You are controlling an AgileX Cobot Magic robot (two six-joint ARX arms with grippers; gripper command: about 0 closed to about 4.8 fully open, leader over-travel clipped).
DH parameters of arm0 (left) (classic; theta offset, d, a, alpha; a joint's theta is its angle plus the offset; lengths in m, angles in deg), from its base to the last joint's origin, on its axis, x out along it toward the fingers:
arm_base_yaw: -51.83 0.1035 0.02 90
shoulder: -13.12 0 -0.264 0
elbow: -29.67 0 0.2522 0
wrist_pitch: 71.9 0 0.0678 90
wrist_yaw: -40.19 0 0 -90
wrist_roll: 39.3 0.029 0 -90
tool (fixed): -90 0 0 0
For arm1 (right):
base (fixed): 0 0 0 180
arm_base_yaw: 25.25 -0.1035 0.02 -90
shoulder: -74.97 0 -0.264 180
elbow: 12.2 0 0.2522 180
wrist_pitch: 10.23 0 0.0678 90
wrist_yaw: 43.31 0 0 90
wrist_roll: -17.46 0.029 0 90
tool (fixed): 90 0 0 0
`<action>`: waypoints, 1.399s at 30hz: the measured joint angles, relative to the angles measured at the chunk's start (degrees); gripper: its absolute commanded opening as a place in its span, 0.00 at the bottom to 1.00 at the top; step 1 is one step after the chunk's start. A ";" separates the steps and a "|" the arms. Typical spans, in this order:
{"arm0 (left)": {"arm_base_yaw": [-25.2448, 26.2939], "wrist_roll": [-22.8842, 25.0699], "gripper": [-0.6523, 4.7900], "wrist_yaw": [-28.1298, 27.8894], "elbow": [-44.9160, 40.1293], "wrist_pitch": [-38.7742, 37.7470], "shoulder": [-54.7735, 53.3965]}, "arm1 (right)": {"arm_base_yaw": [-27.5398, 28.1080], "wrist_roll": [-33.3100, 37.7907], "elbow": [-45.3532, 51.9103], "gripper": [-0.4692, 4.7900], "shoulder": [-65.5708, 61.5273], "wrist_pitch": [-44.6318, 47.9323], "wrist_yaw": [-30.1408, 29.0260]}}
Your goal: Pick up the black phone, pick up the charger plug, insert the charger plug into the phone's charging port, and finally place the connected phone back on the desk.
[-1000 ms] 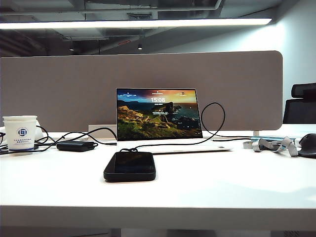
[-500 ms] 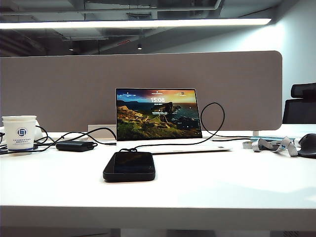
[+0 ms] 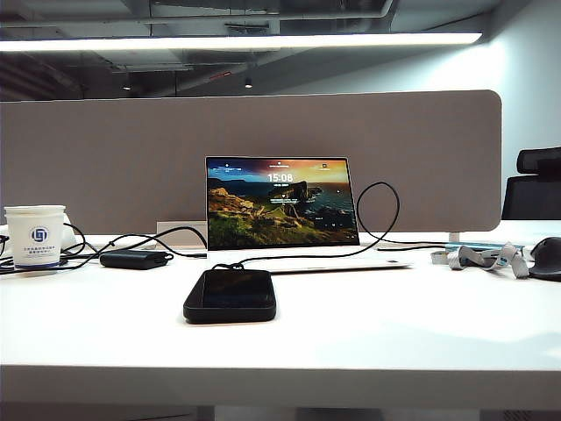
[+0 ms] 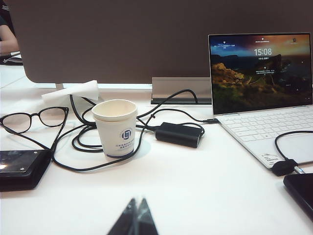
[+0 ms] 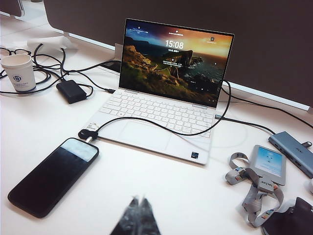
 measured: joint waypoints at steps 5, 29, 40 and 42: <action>0.00 0.00 0.11 0.00 0.00 0.00 0.00 | 0.00 0.00 0.00 0.09 0.00 0.00 0.00; 0.00 0.00 0.11 0.00 0.00 0.00 0.02 | 0.70 0.00 5.22 0.09 2.58 1.66 7.02; 0.02 0.00 0.11 0.00 0.00 -0.02 0.02 | 2.45 0.00 20.96 0.09 16.96 12.02 10.45; 0.00 0.00 0.11 0.00 0.00 -0.02 0.02 | 3.67 0.00 23.04 0.09 19.23 12.02 10.47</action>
